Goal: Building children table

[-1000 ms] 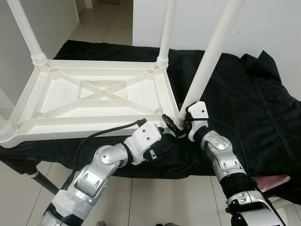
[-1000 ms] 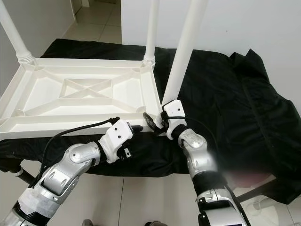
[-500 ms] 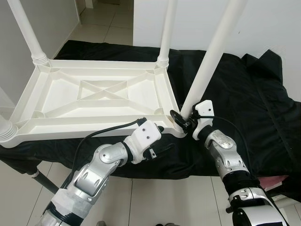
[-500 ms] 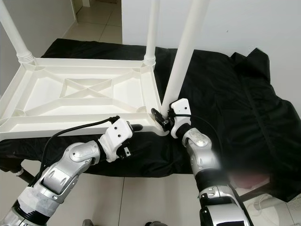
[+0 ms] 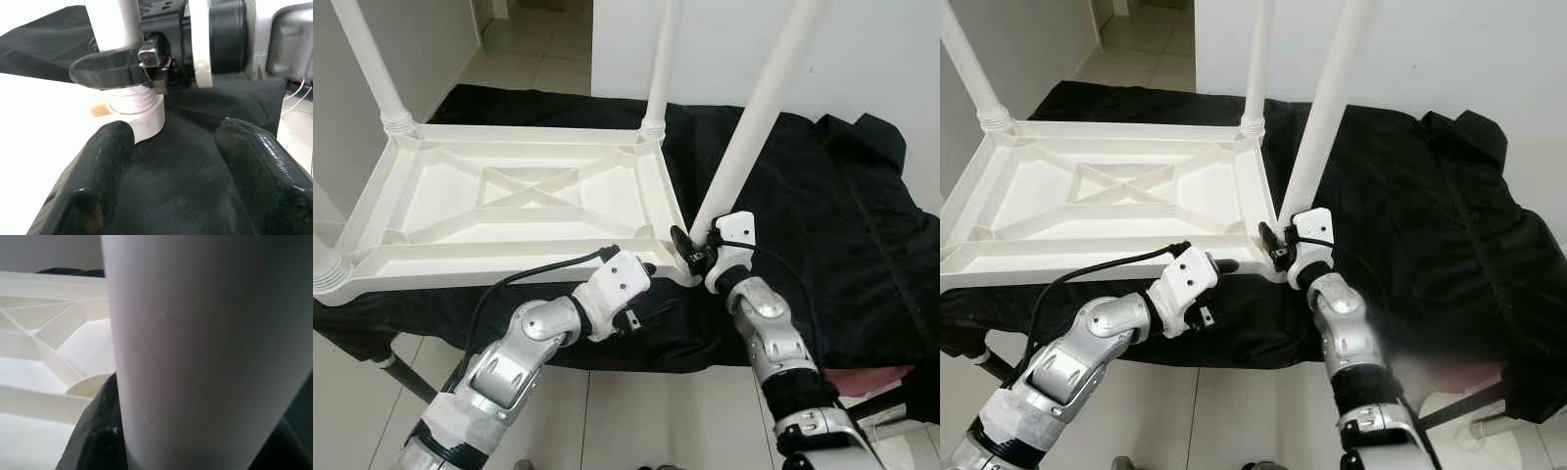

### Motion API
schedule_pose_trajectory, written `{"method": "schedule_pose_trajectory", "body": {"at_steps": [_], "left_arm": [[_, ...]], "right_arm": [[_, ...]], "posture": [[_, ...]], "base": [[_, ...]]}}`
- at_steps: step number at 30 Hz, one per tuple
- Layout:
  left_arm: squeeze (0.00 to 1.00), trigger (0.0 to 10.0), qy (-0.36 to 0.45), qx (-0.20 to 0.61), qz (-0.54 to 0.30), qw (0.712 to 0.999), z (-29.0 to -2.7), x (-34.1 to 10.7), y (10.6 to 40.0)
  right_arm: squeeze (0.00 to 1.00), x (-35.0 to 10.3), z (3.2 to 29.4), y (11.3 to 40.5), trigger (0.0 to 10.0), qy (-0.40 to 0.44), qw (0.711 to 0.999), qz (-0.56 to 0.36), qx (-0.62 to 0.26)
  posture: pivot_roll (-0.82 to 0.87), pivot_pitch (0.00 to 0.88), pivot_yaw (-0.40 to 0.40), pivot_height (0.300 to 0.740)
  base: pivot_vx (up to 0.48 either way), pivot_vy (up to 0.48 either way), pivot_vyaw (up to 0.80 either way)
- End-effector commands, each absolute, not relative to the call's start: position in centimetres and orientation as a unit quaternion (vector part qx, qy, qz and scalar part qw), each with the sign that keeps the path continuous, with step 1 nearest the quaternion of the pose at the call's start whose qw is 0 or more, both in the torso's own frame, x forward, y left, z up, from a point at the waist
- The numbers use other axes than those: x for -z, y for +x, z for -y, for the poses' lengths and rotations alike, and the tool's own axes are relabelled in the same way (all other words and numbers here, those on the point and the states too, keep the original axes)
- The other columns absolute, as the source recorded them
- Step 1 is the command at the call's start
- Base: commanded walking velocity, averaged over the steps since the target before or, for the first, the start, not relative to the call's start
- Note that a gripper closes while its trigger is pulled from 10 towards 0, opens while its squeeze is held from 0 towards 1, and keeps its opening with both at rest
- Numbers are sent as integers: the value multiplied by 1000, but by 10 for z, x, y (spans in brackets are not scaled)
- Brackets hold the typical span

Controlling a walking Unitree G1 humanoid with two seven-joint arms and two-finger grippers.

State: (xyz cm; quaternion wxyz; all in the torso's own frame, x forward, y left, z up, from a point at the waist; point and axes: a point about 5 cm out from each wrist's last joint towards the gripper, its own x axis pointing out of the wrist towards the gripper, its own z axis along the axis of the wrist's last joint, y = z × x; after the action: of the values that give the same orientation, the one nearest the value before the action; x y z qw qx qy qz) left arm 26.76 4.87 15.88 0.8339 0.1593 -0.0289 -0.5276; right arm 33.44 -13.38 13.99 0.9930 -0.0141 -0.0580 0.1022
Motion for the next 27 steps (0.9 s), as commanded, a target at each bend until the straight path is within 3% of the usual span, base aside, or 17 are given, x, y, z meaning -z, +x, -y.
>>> {"method": "schedule_pose_trajectory", "body": {"at_steps": [1, 13, 19, 20, 21, 22, 27], "left_arm": [[0, 10000, 161, 546, 20, 822, -46, -154, 265], [0, 10000, 162, 546, 18, 822, -47, -154, 264], [0, 10000, 161, 547, 17, 821, -46, -154, 263], [0, 10000, 160, 548, 17, 821, -46, -153, 263], [0, 10000, 160, 548, 17, 821, -46, -153, 263], [0, 10000, 160, 548, 17, 821, -46, -153, 262], [0, 10000, 160, 548, 15, 821, -46, -153, 262]], "right_arm": [[0, -121, 141, 329, 10000, -16, 998, 12, -62], [0, -120, 117, 305, 10000, 30, 998, 24, 41], [0, -126, 113, 302, 10000, 43, 997, 38, 52], [200, -128, 113, 301, 10000, 46, 997, 43, 48], [200, -128, 113, 301, 10000, 46, 997, 43, 48], [1000, -130, 114, 300, 10000, 44, 997, 49, 43], [1000, -135, 116, 297, 10000, 56, 996, 74, -2]], "posture": [[-7, 85, -70, 740], [-5, 90, -71, 740], [-12, 92, -69, 740], [-13, 93, -71, 740], [-13, 93, -71, 740], [-12, 94, -70, 740], [-8, 93, -70, 740]], "base": [[0, 0, 0], [0, 0, 0], [0, 0, 0], [0, 0, 0], [0, 0, 0], [0, 0, 0], [0, 0, 0]]}}
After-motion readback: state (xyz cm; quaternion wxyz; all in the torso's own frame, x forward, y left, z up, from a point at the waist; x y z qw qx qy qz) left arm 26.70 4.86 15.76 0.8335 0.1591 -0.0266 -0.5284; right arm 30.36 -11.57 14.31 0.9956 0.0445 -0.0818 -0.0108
